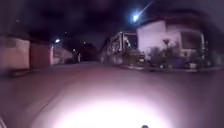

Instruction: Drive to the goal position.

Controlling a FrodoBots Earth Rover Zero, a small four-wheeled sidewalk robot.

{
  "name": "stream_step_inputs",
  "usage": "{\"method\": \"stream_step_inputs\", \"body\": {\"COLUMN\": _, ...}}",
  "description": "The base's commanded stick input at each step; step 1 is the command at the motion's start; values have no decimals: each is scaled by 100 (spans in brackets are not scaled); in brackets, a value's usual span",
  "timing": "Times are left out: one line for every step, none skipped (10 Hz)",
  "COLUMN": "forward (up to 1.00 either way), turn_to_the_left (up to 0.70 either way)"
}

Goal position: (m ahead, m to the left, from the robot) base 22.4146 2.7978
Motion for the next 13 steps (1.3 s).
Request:
{"method": "stream_step_inputs", "body": {"forward": 70, "turn_to_the_left": 0}}
{"method": "stream_step_inputs", "body": {"forward": 70, "turn_to_the_left": 0}}
{"method": "stream_step_inputs", "body": {"forward": 70, "turn_to_the_left": 0}}
{"method": "stream_step_inputs", "body": {"forward": 70, "turn_to_the_left": 0}}
{"method": "stream_step_inputs", "body": {"forward": 70, "turn_to_the_left": 0}}
{"method": "stream_step_inputs", "body": {"forward": 70, "turn_to_the_left": 0}}
{"method": "stream_step_inputs", "body": {"forward": 70, "turn_to_the_left": 0}}
{"method": "stream_step_inputs", "body": {"forward": 70, "turn_to_the_left": 0}}
{"method": "stream_step_inputs", "body": {"forward": 70, "turn_to_the_left": 0}}
{"method": "stream_step_inputs", "body": {"forward": 70, "turn_to_the_left": 0}}
{"method": "stream_step_inputs", "body": {"forward": 70, "turn_to_the_left": 0}}
{"method": "stream_step_inputs", "body": {"forward": 70, "turn_to_the_left": 0}}
{"method": "stream_step_inputs", "body": {"forward": 70, "turn_to_the_left": 0}}
